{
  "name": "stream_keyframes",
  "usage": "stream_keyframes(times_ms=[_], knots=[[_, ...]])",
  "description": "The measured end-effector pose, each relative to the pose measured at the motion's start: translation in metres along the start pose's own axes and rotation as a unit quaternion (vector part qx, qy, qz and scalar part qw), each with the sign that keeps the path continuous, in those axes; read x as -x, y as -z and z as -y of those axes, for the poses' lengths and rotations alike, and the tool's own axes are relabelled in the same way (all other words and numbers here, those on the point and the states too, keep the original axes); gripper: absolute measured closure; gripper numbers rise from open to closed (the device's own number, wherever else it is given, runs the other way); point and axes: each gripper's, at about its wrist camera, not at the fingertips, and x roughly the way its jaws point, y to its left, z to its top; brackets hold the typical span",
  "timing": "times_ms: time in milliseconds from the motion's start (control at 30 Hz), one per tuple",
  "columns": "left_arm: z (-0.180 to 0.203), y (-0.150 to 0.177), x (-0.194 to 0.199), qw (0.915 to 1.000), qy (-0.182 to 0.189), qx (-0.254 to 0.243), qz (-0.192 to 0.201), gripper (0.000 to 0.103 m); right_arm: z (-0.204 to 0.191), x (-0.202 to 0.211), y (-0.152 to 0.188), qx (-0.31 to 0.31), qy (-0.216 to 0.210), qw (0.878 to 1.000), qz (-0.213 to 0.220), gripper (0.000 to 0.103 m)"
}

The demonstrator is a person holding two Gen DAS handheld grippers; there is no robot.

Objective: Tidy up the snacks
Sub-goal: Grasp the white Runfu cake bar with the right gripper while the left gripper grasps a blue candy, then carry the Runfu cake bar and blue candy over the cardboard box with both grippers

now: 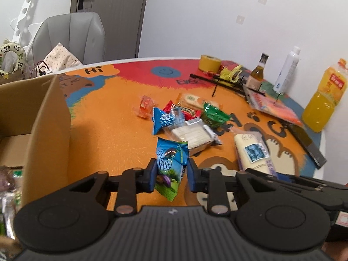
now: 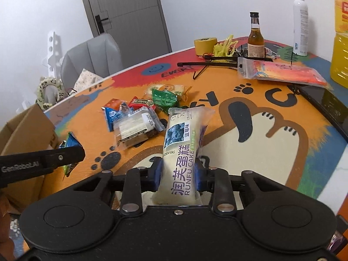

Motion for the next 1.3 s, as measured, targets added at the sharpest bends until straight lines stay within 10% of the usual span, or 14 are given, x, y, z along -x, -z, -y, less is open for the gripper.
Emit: stream_keyframes(times_ms=[1300], knots=[[-0.093, -0.022, 0.131, 0.9936, -0.078, -0.001, 0.082, 0.076, -0.119, 0.062, -0.009, 0.037, -0.106, 0.993, 0.044, 0.076]])
